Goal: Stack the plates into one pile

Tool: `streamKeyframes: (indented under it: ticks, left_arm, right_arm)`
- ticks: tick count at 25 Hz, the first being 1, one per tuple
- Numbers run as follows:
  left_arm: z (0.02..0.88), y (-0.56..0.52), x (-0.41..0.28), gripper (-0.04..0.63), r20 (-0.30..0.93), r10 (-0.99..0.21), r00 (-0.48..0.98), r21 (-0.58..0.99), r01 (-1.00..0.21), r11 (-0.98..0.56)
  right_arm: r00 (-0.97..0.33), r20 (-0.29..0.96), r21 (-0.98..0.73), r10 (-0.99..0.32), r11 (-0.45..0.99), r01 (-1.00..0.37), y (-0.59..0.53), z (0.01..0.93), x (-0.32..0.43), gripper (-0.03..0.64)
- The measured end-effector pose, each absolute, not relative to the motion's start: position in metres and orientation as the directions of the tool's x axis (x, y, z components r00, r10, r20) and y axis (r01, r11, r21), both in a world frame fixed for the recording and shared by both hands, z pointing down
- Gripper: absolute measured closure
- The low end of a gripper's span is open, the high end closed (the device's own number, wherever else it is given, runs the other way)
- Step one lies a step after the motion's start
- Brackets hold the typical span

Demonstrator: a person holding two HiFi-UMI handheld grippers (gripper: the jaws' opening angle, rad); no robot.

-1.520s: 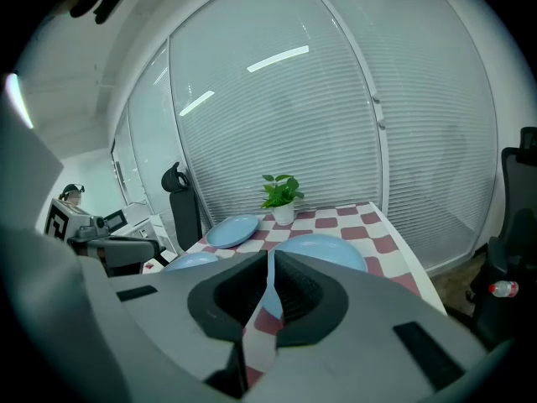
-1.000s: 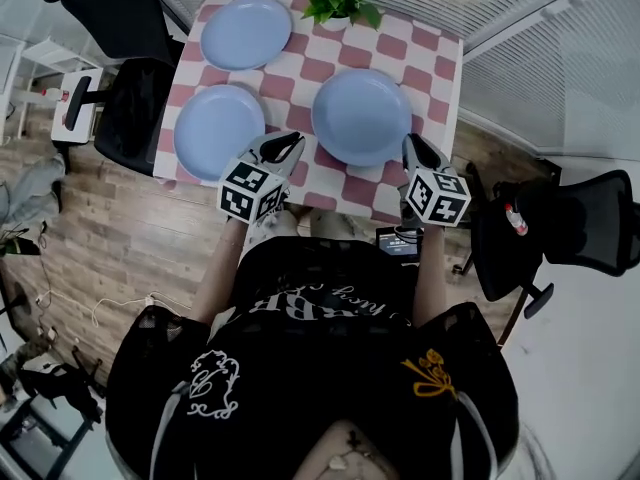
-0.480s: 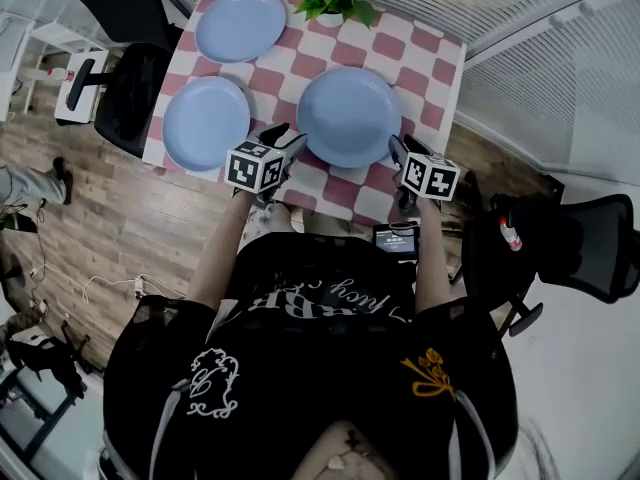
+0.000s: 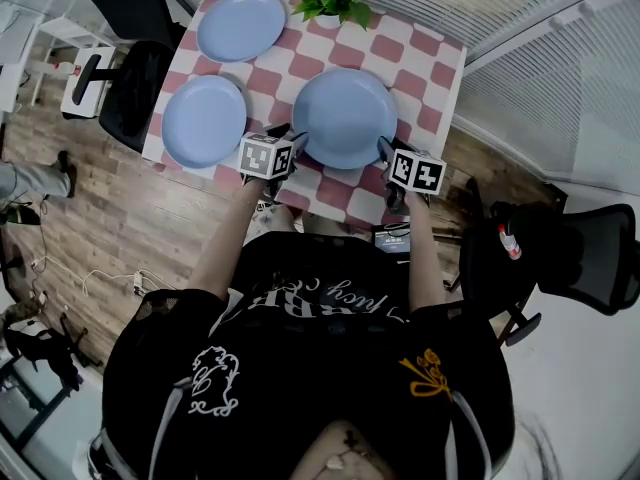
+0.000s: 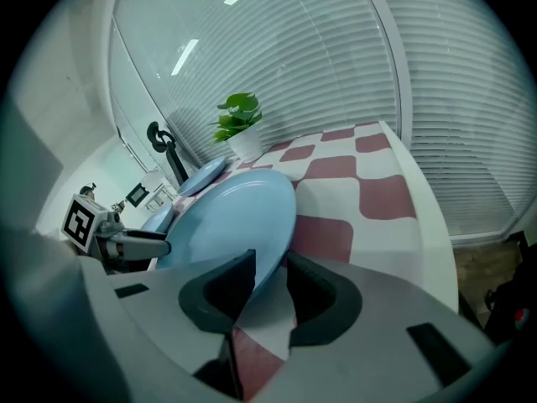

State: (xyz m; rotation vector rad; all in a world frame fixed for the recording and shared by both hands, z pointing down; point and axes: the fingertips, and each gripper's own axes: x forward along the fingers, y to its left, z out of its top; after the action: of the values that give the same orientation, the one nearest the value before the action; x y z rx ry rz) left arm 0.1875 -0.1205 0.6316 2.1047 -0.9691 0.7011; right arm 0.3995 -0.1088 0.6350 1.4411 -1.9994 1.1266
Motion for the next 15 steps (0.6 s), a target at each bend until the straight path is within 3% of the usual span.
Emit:
streamKeyframes:
  ticks: [7, 15]
  left_arm:
    - [0.633, -0.119, 0.192, 0.425, 0.731, -0.396, 0.556, 0.357, -0.806, -0.473]
    - [0.603, -0.122, 0.179, 0.426, 0.670, -0.475, 0.570, 0.353, -0.808, -0.471]
  right_arm:
    - [-0.363, 0.723, -0.384, -0.588, 0.096, -0.919, -0.110, 0.634, 0.400, 0.515]
    - [-0.370, 0.679, -0.414, -0.634, 0.086, -0.906, -0.118, 0.605, 0.389, 0.529]
